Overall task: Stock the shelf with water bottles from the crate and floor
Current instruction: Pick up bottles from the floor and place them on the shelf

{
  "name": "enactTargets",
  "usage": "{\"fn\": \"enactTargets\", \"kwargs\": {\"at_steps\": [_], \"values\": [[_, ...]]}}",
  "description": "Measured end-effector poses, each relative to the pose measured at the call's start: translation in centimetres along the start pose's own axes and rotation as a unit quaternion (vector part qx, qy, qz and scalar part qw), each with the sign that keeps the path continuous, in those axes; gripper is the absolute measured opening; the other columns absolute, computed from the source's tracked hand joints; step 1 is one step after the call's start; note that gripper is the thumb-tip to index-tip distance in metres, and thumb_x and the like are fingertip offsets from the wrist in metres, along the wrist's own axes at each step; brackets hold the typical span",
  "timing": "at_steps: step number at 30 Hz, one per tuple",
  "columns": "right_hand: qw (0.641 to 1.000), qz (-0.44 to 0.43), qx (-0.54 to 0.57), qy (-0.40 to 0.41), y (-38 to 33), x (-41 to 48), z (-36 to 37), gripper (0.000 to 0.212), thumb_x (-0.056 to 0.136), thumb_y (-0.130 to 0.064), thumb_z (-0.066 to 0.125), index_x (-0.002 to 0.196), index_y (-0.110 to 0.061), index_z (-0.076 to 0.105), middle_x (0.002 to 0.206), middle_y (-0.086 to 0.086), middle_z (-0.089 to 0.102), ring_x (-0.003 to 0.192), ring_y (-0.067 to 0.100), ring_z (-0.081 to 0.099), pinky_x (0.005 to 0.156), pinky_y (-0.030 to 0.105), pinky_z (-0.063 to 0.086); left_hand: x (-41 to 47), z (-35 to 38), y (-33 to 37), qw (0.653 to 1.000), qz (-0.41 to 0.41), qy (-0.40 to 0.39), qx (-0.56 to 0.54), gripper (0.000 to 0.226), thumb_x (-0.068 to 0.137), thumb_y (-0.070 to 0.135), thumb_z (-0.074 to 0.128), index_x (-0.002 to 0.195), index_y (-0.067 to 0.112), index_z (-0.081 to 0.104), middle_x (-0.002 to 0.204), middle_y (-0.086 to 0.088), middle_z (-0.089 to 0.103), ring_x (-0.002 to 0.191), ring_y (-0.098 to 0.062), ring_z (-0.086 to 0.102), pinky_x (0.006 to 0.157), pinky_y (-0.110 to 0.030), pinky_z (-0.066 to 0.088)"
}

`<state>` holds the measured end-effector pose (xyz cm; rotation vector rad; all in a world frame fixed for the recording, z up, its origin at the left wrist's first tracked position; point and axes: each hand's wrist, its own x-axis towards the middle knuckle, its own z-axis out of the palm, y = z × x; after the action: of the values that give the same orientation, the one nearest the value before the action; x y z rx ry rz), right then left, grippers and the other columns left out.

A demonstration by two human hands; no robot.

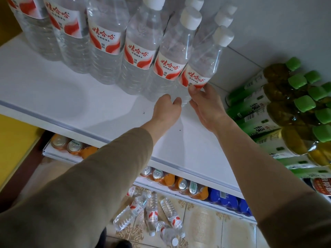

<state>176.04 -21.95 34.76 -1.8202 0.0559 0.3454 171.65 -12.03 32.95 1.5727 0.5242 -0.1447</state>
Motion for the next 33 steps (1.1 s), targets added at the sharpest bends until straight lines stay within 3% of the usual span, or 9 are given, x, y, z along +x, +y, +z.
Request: {"fn": "enactTargets", "kwargs": {"at_steps": [4,8,12,15,18,23,27,30,33], "values": [[1.000,-0.001,0.000,-0.008,0.1,-0.2,0.2,0.024,0.094,-0.018,0.053,0.118,-0.021,0.048,0.113,-0.006,0.059,0.114,0.012,0.053,0.105,0.034,0.039,0.0,0.0,-0.2,1.000,-0.003,0.001,0.016,0.035,0.095,0.019,0.042,0.114,-0.010,0.050,0.113,-0.025,0.055,0.103,-0.034,0.054,0.079,-0.031,0.038],[0.999,0.026,0.015,0.040,0.6,-0.7,1.1,0.044,0.092,-0.029,0.056,0.131,-0.014,0.044,0.125,0.000,0.058,0.119,0.017,0.052,0.108,0.037,0.037,-0.5,-0.2,-0.2,1.000,-0.011,0.010,0.020,0.039,0.096,0.021,0.039,0.120,-0.009,0.047,0.126,-0.025,0.051,0.117,-0.037,0.049,0.087,-0.035,0.042],[0.989,0.083,0.048,0.111,1.0,-2.9,2.5,0.057,0.091,-0.035,0.057,0.139,-0.009,0.041,0.116,0.004,0.059,0.100,0.017,0.057,0.090,0.029,0.047,-2.5,-0.5,-0.5,1.000,0.007,0.008,-0.001,0.037,0.096,0.020,0.038,0.115,-0.009,0.051,0.121,-0.029,0.052,0.113,-0.038,0.052,0.087,-0.039,0.045],[0.983,0.069,0.109,0.129,1.1,-6.6,3.4,0.036,0.092,-0.029,0.056,0.118,-0.004,0.055,0.098,0.003,0.062,0.095,0.019,0.062,0.082,0.025,0.050,-5.6,-1.8,-1.7,0.999,0.036,0.030,-0.023,0.027,0.095,0.020,0.041,0.081,0.004,0.058,0.086,-0.018,0.058,0.090,-0.030,0.058,0.095,-0.050,0.047],[0.975,0.065,0.184,0.107,2.8,-11.9,4.5,0.006,0.093,-0.018,0.055,0.090,-0.015,0.060,0.098,0.006,0.065,0.099,0.020,0.065,0.080,0.022,0.053,-10.0,-3.0,-4.7,0.994,0.054,0.076,-0.058,0.020,0.095,0.017,0.044,0.084,0.011,0.060,0.087,-0.010,0.067,0.091,-0.024,0.066,0.086,-0.042,0.054],[0.971,0.123,0.192,0.076,10.5,-20.2,6.5,0.008,0.091,-0.015,0.058,0.088,-0.013,0.065,0.083,0.001,0.071,0.085,0.013,0.070,0.075,0.024,0.056,-15.9,-4.5,-14.8,0.989,0.017,0.124,-0.084,0.021,0.094,0.011,0.048,0.080,0.020,0.060,0.073,-0.003,0.065,0.070,-0.012,0.065,0.069,-0.025,0.055],[0.957,0.239,0.143,0.084,21.3,-23.6,8.0,0.011,0.092,-0.015,0.056,0.085,-0.011,0.064,0.080,0.004,0.070,0.082,0.017,0.069,0.068,0.020,0.057,-17.3,-4.4,-26.1,0.990,-0.099,0.104,0.002,0.026,0.093,0.008,0.049,0.071,0.021,0.058,0.068,0.000,0.064,0.062,-0.012,0.063,0.074,-0.031,0.052],[0.933,0.327,0.114,0.100,31.1,-24.2,8.9,0.017,0.093,-0.011,0.054,0.078,-0.013,0.061,0.077,0.006,0.065,0.078,0.019,0.064,0.074,0.027,0.054,-16.5,-3.2,-36.0,0.979,-0.158,0.060,0.117,0.014,0.091,0.009,0.051,0.091,0.007,0.065,0.085,-0.009,0.069,0.080,-0.015,0.066,0.076,-0.023,0.043],[0.911,0.389,0.080,0.108,41.5,-23.7,9.9,0.017,0.093,-0.013,0.054,0.078,-0.009,0.060,0.073,0.005,0.059,0.073,0.018,0.058,0.068,0.025,0.049,-14.6,-1.6,-45.5,0.958,-0.206,0.013,0.200,0.029,0.091,0.013,0.052,0.117,0.003,0.057,0.116,-0.012,0.063,0.108,-0.024,0.058,0.090,-0.023,0.038]]}}
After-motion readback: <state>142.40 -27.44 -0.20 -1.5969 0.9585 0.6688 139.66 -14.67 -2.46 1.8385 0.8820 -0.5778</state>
